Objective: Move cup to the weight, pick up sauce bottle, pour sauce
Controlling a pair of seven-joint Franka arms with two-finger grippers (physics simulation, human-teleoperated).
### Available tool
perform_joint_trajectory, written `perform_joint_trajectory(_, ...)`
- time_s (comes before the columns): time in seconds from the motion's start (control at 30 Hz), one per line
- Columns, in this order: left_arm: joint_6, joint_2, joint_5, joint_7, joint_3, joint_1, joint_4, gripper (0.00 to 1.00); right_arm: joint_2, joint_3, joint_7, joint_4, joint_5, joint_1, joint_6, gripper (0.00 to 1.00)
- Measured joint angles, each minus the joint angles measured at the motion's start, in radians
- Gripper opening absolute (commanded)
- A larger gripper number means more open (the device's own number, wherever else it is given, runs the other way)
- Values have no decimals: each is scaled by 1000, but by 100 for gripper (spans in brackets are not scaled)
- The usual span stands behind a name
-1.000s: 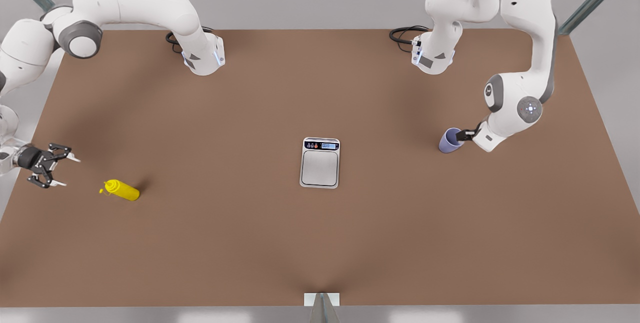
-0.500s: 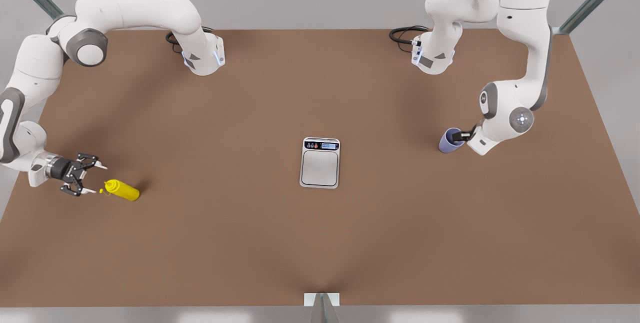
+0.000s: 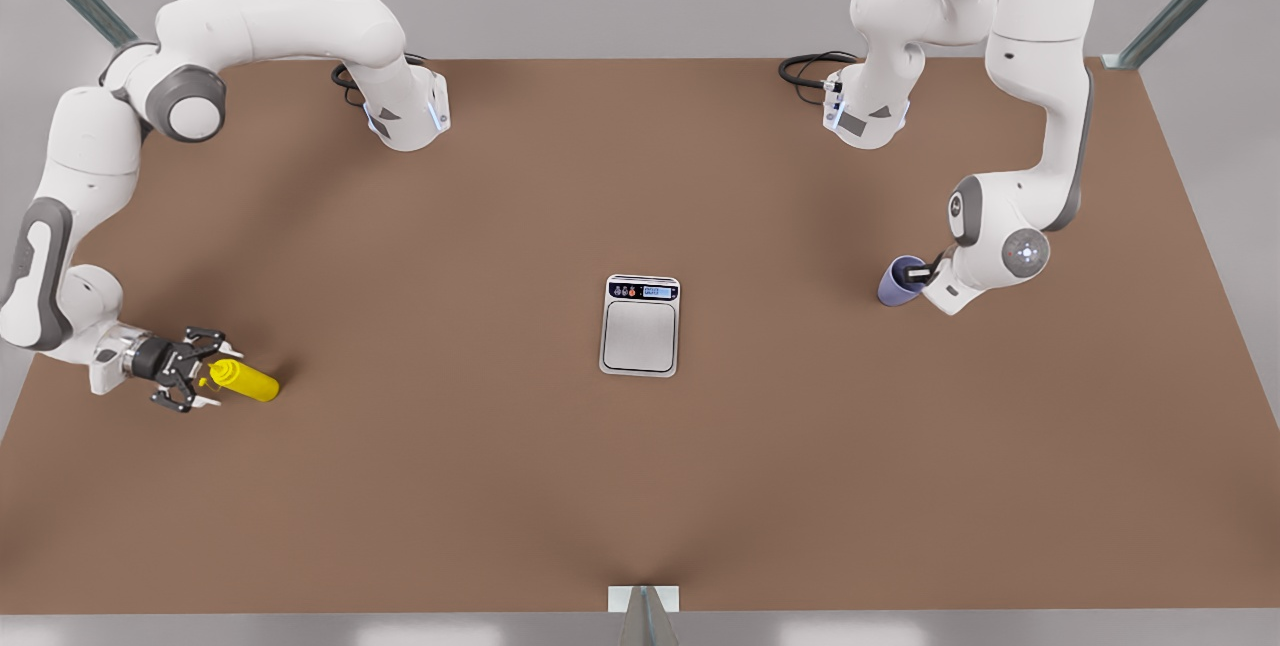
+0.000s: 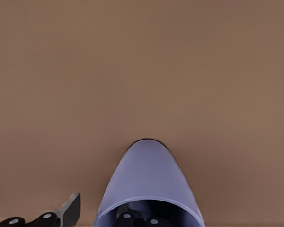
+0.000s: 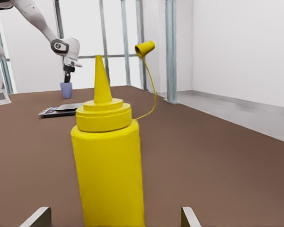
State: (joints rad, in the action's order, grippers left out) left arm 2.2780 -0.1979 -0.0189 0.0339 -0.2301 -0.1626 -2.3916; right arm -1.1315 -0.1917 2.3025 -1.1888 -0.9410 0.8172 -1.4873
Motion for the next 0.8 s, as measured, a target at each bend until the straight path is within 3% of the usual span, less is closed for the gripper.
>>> perform_joint_trajectory(0.63, -9, 9, 38, -103, 55, 1, 88, 21, 12, -3, 1, -55, -15, -46, -27, 100)
perform_joint_trajectory(0.73, -12, 1, 61, -163, 125, -4, 160, 21, 13, -3, 0, -55, -12, -55, -27, 70)
perform_joint_trajectory(0.77, -12, -6, 68, -208, 152, -2, 190, 21, 13, -3, 1, -55, -9, -56, -28, 51)
perform_joint_trajectory(0.8, -12, -15, 73, -267, 191, -10, 218, 21, 13, -3, 4, -55, -1, -55, -28, 48)
